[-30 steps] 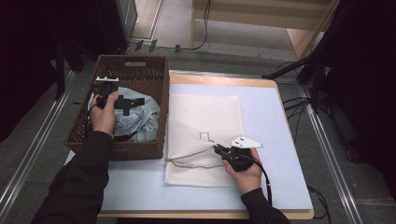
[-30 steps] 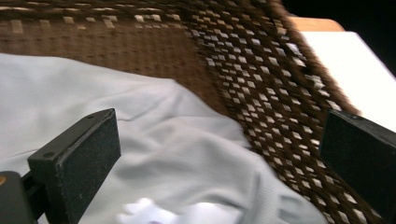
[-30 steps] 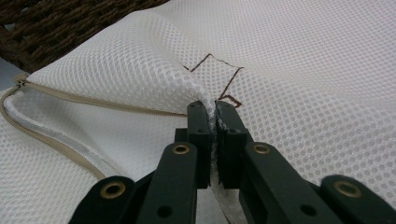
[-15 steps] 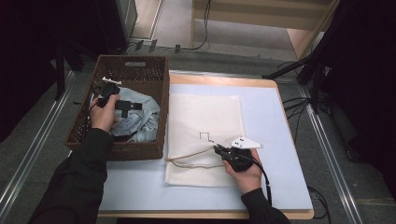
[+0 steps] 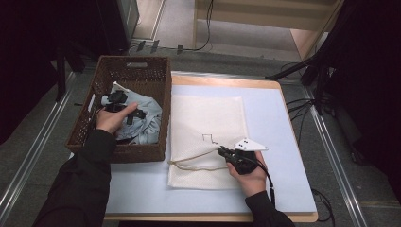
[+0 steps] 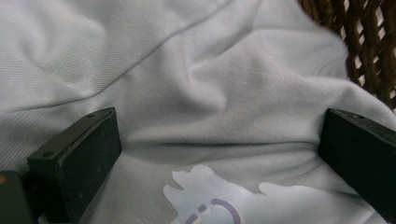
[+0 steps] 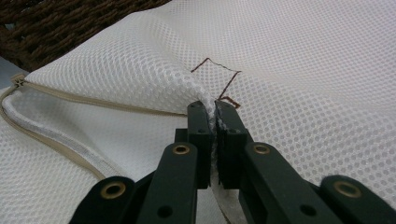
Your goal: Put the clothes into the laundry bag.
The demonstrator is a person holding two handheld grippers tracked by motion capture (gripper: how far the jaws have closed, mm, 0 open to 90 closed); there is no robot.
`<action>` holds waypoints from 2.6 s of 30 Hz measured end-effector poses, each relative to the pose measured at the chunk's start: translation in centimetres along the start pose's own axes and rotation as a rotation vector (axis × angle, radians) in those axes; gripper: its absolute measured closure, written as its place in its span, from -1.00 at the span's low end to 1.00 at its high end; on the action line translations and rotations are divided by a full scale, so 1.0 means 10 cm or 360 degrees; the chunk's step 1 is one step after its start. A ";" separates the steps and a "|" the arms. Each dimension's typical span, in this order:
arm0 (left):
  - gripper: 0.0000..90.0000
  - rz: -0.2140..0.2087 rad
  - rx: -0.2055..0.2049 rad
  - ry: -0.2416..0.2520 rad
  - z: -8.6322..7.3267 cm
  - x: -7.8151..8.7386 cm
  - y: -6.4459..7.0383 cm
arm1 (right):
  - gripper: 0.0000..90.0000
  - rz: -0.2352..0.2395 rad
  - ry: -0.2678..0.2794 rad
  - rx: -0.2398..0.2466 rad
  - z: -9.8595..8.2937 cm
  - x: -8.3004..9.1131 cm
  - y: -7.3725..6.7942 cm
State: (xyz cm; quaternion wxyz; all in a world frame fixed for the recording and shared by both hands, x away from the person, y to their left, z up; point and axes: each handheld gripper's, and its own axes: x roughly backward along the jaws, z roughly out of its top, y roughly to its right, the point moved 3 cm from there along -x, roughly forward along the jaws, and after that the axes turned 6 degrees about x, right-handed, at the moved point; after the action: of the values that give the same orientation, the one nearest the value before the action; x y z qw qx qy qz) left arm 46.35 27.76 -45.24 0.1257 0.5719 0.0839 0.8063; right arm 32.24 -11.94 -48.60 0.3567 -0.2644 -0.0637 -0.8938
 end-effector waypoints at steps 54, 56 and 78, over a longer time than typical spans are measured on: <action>0.38 -0.0340 -0.0005 0.0248 0.05 0.27 0.20 | 0.93 0.0008 -0.0009 0.0001 0.01 -0.01 0.01; 0.12 -0.0445 -0.0037 0.0180 0.04 0.23 0.25 | 0.93 0.0007 -0.0010 0.0000 0.01 -0.01 0.01; -1.00 -0.0066 -0.0337 -0.0112 -0.03 -0.08 0.44 | 0.93 0.0009 -0.0010 0.0000 0.01 -0.01 0.01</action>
State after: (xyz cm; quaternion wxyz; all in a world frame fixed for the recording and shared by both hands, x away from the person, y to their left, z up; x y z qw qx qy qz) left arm 45.89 23.28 -44.82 0.2050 0.5815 0.0055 0.7873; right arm 32.39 -11.96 -48.56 0.3590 -0.2673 -0.0643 -0.8919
